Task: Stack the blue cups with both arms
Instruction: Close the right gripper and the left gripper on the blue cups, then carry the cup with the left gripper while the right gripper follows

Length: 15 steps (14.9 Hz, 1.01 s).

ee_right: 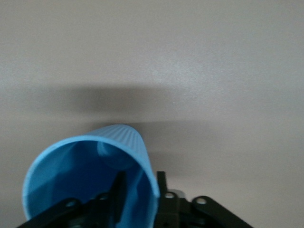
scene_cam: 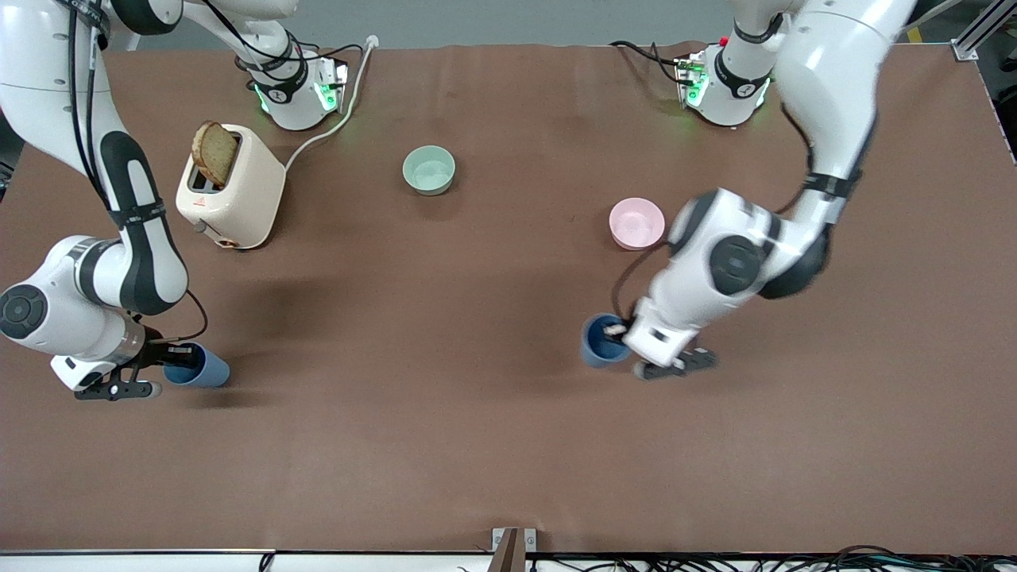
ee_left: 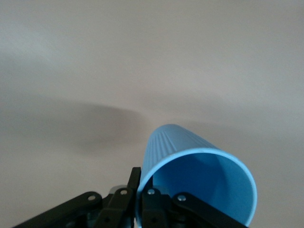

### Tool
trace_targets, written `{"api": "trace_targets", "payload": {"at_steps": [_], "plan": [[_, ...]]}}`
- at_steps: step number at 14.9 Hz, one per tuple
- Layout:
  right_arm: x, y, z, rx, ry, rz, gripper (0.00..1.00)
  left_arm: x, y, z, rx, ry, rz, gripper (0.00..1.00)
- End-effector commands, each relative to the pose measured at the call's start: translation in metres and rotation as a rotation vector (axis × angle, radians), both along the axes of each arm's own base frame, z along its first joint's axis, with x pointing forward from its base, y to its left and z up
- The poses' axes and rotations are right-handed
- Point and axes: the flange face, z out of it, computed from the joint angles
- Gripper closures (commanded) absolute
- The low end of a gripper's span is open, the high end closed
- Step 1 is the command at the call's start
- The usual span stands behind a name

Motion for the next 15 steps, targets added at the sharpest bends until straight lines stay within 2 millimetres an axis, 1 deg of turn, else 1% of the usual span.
{"api": "trace_targets", "payload": {"at_steps": [1, 2, 3, 4, 6, 7, 8, 10, 11, 12, 13, 14, 15], "plan": [[0.003, -0.001, 0.012, 0.018, -0.019, 0.012, 0.99, -0.026, -0.065, -0.014, 0.002, 0.024, 0.062, 1.0], [0.004, 0.002, 0.015, 0.021, -0.014, 0.015, 0.99, -0.038, -0.086, -0.021, -0.001, 0.035, 0.069, 1.0], [0.008, 0.005, 0.028, 0.023, -0.014, 0.019, 0.99, -0.046, -0.099, -0.029, 0.003, 0.045, 0.074, 1.0], [0.011, 0.008, 0.044, 0.034, 0.006, 0.022, 0.98, -0.05, -0.106, -0.042, 0.016, 0.052, 0.071, 1.0], [0.023, 0.03, 0.089, 0.099, 0.031, 0.018, 0.97, -0.055, -0.115, -0.064, 0.032, 0.031, 0.062, 0.99], [0.027, 0.039, 0.108, 0.14, 0.051, -0.01, 0.98, -0.06, -0.12, -0.073, 0.038, 0.031, 0.051, 0.99], [0.03, 0.055, 0.124, 0.172, 0.075, -0.036, 0.99, -0.061, -0.122, -0.076, 0.041, 0.031, 0.047, 0.98], [0.035, 0.094, 0.152, 0.175, 0.105, -0.104, 0.99, -0.059, -0.119, -0.082, 0.066, 0.015, 0.03, 0.86], [0.034, 0.121, 0.162, 0.171, 0.117, -0.137, 0.99, -0.059, -0.118, -0.085, 0.082, 0.001, 0.021, 0.72], [0.029, 0.153, 0.177, 0.163, 0.122, -0.188, 0.99, -0.059, -0.118, -0.085, 0.088, -0.006, 0.015, 0.39], [0.025, 0.187, 0.185, 0.157, 0.121, -0.23, 0.99, -0.056, -0.117, -0.078, 0.084, -0.017, 0.01, 0.0], [0.02, 0.22, 0.192, 0.151, 0.12, -0.278, 0.99, -0.05, -0.114, -0.069, 0.076, -0.032, 0.016, 0.0], [0.012, 0.256, 0.198, 0.141, 0.129, -0.326, 0.99, -0.036, -0.107, -0.038, 0.062, -0.069, 0.033, 0.0]]}}
